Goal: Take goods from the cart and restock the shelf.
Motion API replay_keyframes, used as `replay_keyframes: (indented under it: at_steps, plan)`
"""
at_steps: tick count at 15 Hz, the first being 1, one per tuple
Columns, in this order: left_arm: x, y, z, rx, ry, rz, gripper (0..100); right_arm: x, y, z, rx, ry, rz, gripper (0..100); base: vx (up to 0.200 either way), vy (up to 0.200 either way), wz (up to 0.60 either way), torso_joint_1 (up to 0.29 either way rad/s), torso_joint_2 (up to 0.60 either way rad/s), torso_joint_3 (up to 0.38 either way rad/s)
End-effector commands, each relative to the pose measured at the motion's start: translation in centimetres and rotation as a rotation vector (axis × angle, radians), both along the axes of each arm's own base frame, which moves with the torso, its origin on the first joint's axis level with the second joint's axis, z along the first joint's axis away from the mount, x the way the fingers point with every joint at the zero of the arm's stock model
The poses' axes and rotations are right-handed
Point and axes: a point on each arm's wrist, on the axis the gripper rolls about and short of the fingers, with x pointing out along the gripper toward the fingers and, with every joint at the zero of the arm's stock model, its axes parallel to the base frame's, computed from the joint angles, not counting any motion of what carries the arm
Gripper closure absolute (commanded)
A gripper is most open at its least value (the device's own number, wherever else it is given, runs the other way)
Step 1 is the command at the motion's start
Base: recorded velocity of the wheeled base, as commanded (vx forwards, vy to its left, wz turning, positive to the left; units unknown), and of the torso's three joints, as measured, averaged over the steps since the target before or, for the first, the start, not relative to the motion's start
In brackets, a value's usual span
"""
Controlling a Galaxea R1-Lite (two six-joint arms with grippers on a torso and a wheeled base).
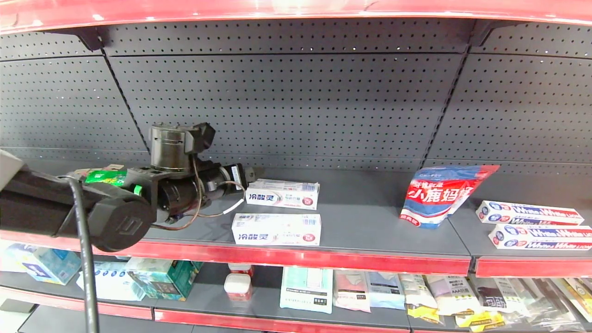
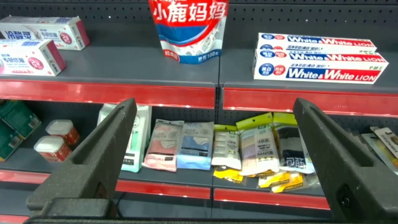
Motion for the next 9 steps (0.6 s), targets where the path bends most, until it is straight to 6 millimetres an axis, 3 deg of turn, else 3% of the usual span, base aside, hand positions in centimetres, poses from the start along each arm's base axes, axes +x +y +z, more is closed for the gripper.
replay_keyframes:
  at_steps: [1, 9]
  plan:
    - [0.32, -0.25, -0.43, 0.008, 0.026, -0.011, 0, 0.01, 0.00, 0.01, -0.001, 0.001, 0.000, 0, 0.000, 0.000, 0.00, 0.000, 0.00, 0.000]
    - [0.97, 0.08, -0.61, -0.038, 0.191, -0.211, 0, 0.01, 0.00, 0.01, 0.001, 0.001, 0.000, 0, 0.000, 0.000, 0.00, 0.000, 0.00, 0.000]
